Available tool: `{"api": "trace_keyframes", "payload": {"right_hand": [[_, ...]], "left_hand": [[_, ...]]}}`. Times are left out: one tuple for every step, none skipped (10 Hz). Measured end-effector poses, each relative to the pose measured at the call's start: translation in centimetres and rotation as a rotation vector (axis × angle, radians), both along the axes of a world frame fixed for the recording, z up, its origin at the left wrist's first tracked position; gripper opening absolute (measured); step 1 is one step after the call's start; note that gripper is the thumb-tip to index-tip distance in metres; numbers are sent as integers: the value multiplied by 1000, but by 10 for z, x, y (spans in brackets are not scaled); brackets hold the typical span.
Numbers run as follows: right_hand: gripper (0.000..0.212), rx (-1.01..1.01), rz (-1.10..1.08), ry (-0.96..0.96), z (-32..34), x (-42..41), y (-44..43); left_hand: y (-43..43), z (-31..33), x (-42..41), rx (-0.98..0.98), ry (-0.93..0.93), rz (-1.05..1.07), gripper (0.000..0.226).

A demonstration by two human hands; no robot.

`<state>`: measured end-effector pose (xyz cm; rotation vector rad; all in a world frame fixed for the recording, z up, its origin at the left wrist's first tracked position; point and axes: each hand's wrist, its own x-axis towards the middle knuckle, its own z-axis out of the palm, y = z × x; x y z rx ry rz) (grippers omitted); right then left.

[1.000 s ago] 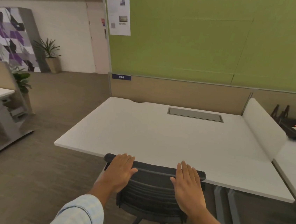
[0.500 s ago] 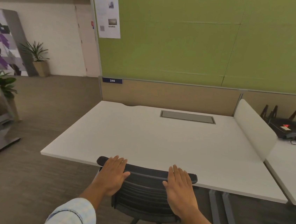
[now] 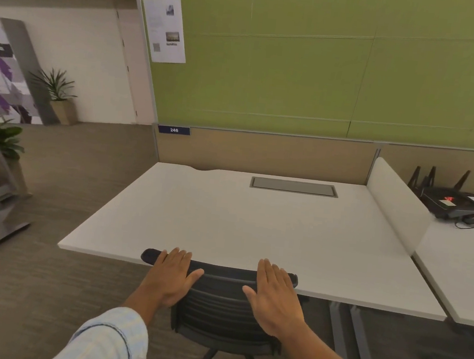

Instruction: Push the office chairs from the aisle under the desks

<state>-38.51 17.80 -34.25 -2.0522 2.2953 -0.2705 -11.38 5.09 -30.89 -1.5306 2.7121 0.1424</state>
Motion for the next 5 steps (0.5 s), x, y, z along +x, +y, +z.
{"api": "trace_keyframes", "payload": {"right_hand": [[88, -7, -101, -107, 13, -27, -1], [86, -50, -152, -133, 30, -48, -2], [85, -146, -170, -149, 70, -81, -3], [87, -243, -187, -169, 111, -105, 1], [96, -360, -187, -96, 169, -136, 12]], "left_hand": [[6, 10, -28, -15, -30, -38, 91], [10, 24, -56, -60, -22, -52, 94], [12, 58, -103, -172, 14, -76, 96], [9, 92, -135, -278, 67, -92, 93], [5, 142, -179, -423, 128, -132, 93]]}}
